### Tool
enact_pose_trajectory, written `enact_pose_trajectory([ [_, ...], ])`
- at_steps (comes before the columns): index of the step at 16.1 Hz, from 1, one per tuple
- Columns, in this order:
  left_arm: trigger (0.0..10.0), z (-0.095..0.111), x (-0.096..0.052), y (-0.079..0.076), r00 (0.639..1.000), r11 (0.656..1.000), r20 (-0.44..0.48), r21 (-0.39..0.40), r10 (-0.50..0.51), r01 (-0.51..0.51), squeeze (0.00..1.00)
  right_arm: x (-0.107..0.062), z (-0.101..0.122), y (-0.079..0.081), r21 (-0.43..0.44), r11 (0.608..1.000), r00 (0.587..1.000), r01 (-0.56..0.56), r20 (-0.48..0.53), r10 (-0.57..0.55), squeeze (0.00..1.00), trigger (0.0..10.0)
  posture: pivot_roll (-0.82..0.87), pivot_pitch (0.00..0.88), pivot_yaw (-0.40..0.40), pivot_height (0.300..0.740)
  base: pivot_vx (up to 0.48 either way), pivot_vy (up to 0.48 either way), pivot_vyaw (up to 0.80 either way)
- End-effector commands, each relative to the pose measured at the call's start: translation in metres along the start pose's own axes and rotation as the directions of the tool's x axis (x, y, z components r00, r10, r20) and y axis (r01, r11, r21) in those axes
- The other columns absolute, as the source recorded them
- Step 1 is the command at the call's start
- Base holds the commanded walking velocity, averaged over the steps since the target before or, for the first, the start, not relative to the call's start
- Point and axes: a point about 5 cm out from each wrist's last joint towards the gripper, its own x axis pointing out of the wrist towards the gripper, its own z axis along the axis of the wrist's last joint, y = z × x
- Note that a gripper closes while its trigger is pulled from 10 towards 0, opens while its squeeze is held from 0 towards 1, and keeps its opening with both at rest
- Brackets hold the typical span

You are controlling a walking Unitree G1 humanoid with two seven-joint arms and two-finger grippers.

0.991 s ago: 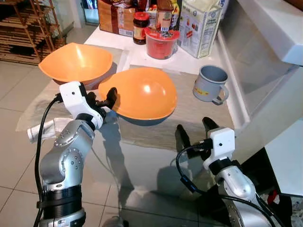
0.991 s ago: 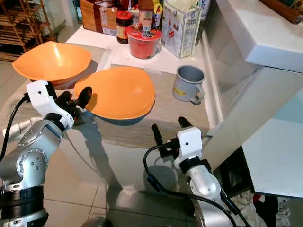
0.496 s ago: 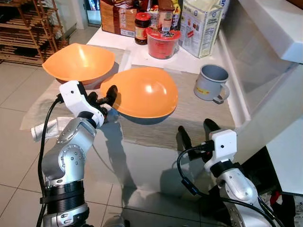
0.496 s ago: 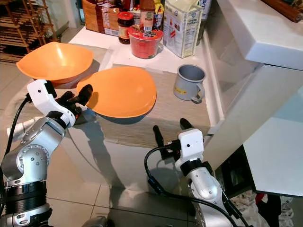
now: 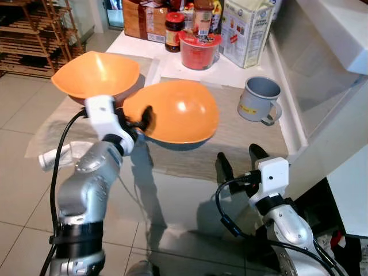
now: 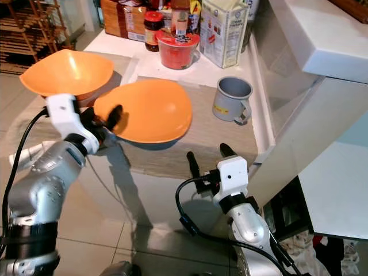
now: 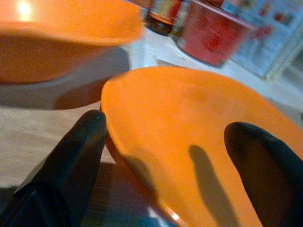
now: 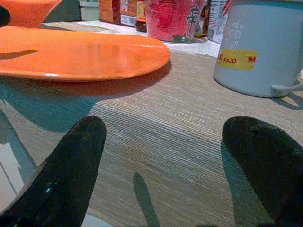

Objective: Setting the table

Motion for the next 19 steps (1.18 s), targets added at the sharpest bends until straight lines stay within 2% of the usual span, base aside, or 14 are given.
enact_pose_trajectory([
  [1,10.0,0.007,-0.002,-0.008,0.998,0.998,0.036,0.049,-0.042,0.040,0.00,-0.001,0.003,-0.003,-0.017,1.000,1.000,0.017,0.010,-0.017,0.17,10.0,0.06,0.063,-0.047,0.740,0.000,0.000,0.00],
  [2,10.0,0.005,-0.007,-0.013,0.997,0.991,0.041,0.113,-0.073,0.068,0.00,0.001,0.002,-0.004,-0.017,1.000,1.000,0.018,0.012,-0.018,0.18,10.0,0.07,0.058,-0.049,0.740,0.000,0.000,0.00],
  [5,10.0,0.000,-0.016,-0.016,0.995,0.985,0.044,0.153,-0.092,0.084,0.00,0.004,-0.005,-0.007,-0.017,1.000,1.000,0.012,0.006,-0.012,0.18,10.0,0.08,0.047,-0.050,0.740,0.000,0.000,0.00],
  [7,10.0,0.000,-0.016,-0.018,0.994,0.982,0.048,0.167,-0.098,0.089,0.00,0.004,-0.008,-0.008,-0.017,1.000,1.000,0.010,0.003,-0.010,0.18,10.0,0.08,0.043,-0.050,0.740,0.000,0.000,0.00],
  [10,10.0,0.012,-0.017,-0.018,0.990,0.972,0.099,0.221,-0.103,0.079,0.00,0.005,-0.011,-0.007,-0.018,1.000,1.000,0.007,0.003,-0.007,0.18,10.0,0.09,0.035,-0.049,0.740,0.000,0.000,0.00],
  [14,10.0,0.018,-0.023,-0.001,0.992,0.979,0.127,0.205,-0.022,-0.004,0.00,0.007,-0.009,-0.004,-0.010,1.000,1.000,0.001,0.016,-0.001,0.18,10.0,0.09,0.042,-0.054,0.740,0.000,0.000,0.00],
  [17,10.0,0.017,-0.025,0.001,0.992,0.981,0.125,0.194,-0.010,-0.015,0.00,0.013,0.001,-0.001,0.086,0.996,0.999,-0.013,0.049,0.009,0.18,10.0,0.10,0.045,-0.055,0.740,0.000,0.000,0.00],
  [19,10.0,0.017,-0.026,0.000,0.992,0.981,0.127,0.195,-0.008,-0.017,0.00,0.015,0.010,0.002,0.104,0.994,0.996,-0.038,0.080,0.030,0.18,10.0,0.10,0.047,-0.054,0.740,0.000,0.000,0.00],
])
